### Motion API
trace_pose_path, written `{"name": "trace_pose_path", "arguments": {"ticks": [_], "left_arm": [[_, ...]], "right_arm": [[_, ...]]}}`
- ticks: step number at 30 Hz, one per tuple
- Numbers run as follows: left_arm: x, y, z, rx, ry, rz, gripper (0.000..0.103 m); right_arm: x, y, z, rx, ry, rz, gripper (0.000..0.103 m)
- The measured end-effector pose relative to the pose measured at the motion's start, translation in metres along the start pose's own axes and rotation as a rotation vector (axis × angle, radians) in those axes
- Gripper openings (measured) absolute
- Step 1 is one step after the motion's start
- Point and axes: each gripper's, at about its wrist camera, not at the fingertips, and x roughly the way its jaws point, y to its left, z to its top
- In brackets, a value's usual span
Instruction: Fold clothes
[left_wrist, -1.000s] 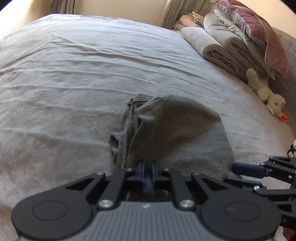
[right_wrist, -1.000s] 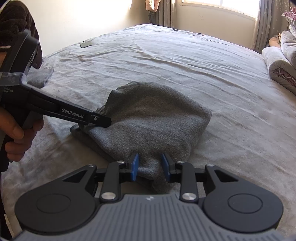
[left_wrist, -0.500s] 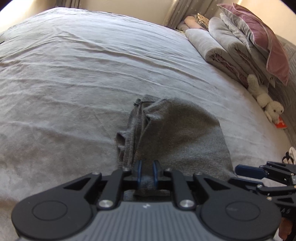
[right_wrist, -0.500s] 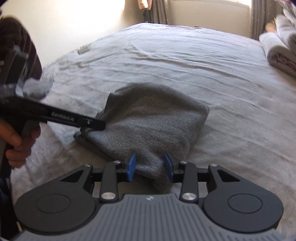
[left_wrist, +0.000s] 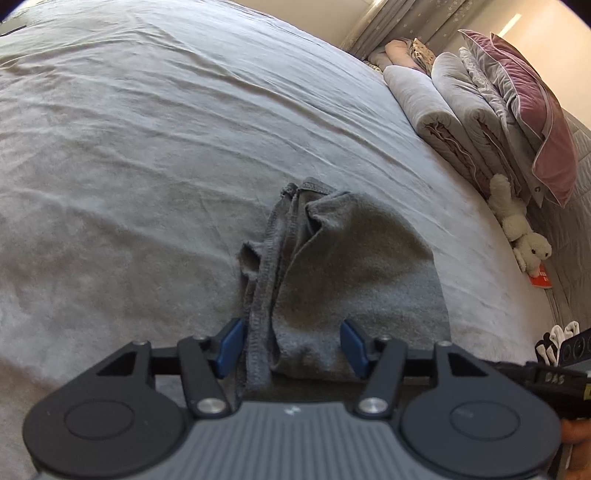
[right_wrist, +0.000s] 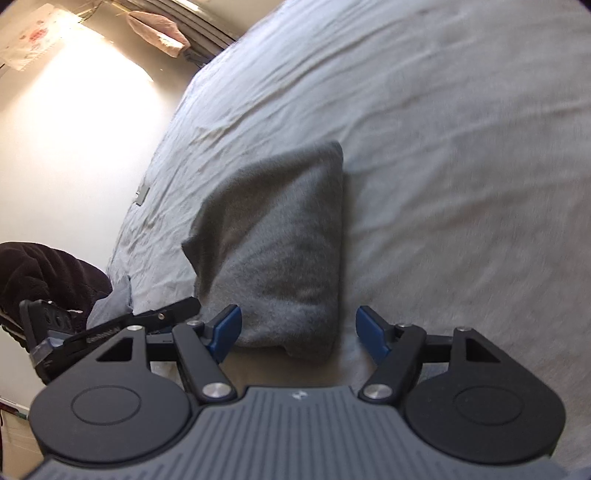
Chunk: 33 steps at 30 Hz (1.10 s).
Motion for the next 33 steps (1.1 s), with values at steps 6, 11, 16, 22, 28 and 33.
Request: {"name": "trace_pose_path", "arguments": {"ticks": [6, 11, 16, 22, 28, 33], "left_arm": [[0.005, 0.002, 0.000, -0.012, 0.001, -0.001, 0.014], [-0.012, 0.000, 0.001, -0.060, -0.045, -0.102, 0.013], [-0.009, -0.020, -0.015, 0.031, 0.026, -0.075, 0.013], [-0.001, -0.026, -0.016, 0.076, 0.049, -0.028, 0.014], [0.004, -0.026, -0.017, 0.102, 0.059, -0.006, 0.014], [0.006, -0.025, -0.017, 0.113, 0.064, 0.002, 0.014]], "right_arm": [[0.009, 0.013, -0.011, -0.059, -0.048, -0.035, 0.054], [-0.006, 0.032, -0.007, -0.131, -0.108, -0.049, 0.037], [-0.035, 0.063, -0.012, -0.472, -0.133, -0.177, 0.036], [-0.010, 0.032, -0.016, -0.494, 0.060, -0.194, 0.048], [-0.030, -0.006, 0.009, -0.111, -0.028, 0.010, 0.064], [-0.016, -0.005, 0.003, -0.107, -0.028, -0.051, 0.040]]}}
